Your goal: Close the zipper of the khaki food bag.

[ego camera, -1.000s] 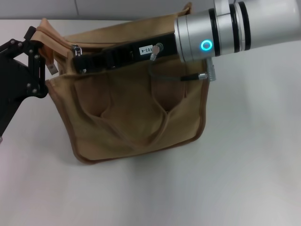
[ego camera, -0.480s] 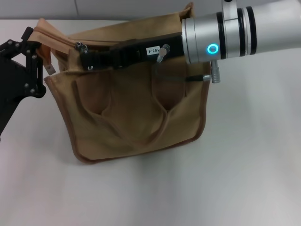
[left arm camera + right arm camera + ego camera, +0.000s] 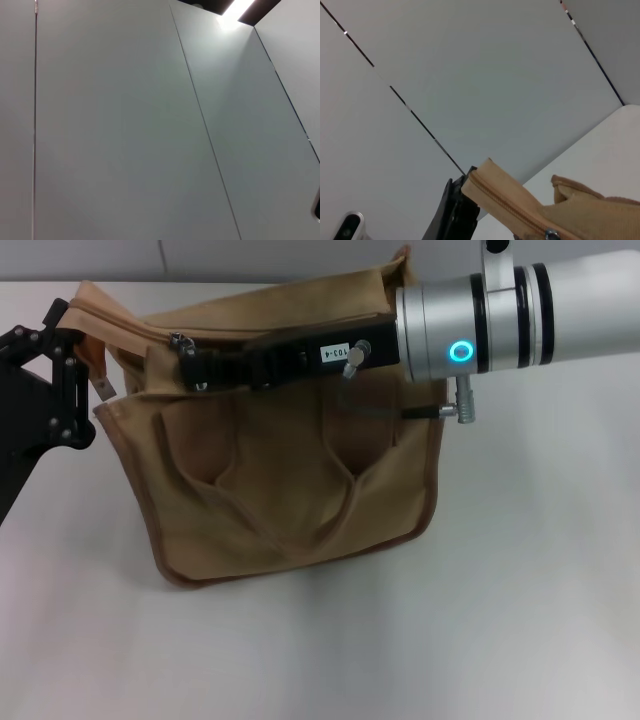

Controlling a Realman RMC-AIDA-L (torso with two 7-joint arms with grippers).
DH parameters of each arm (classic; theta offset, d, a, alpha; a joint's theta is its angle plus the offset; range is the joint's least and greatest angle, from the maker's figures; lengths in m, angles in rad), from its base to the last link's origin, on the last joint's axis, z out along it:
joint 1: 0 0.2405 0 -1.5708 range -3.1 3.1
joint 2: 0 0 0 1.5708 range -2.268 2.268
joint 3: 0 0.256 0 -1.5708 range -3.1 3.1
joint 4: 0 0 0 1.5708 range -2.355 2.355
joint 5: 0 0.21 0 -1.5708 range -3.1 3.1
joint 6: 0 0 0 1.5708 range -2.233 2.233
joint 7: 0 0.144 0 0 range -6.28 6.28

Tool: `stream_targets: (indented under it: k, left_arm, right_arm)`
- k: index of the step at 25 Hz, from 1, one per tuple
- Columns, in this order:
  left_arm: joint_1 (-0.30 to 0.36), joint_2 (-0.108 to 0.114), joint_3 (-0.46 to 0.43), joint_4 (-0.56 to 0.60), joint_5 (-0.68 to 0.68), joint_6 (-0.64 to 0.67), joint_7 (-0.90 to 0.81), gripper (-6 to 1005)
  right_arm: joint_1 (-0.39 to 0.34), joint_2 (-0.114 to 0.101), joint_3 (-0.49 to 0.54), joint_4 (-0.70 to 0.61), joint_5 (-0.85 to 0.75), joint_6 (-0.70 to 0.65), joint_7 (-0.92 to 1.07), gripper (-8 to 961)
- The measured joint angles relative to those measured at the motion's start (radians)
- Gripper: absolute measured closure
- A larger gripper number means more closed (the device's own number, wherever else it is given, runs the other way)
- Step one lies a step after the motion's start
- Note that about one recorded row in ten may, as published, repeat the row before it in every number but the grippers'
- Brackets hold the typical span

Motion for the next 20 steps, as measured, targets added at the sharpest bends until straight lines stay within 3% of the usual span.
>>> stream_targets:
  k: [20]
  left_arm:
    - [0.007,0.003,-0.020,0.002,0.000,-0.005,-0.036,985]
  right_arm:
    - [-0.081,0.000,-0.011,-0.039,0.045,0.004,-0.138,955]
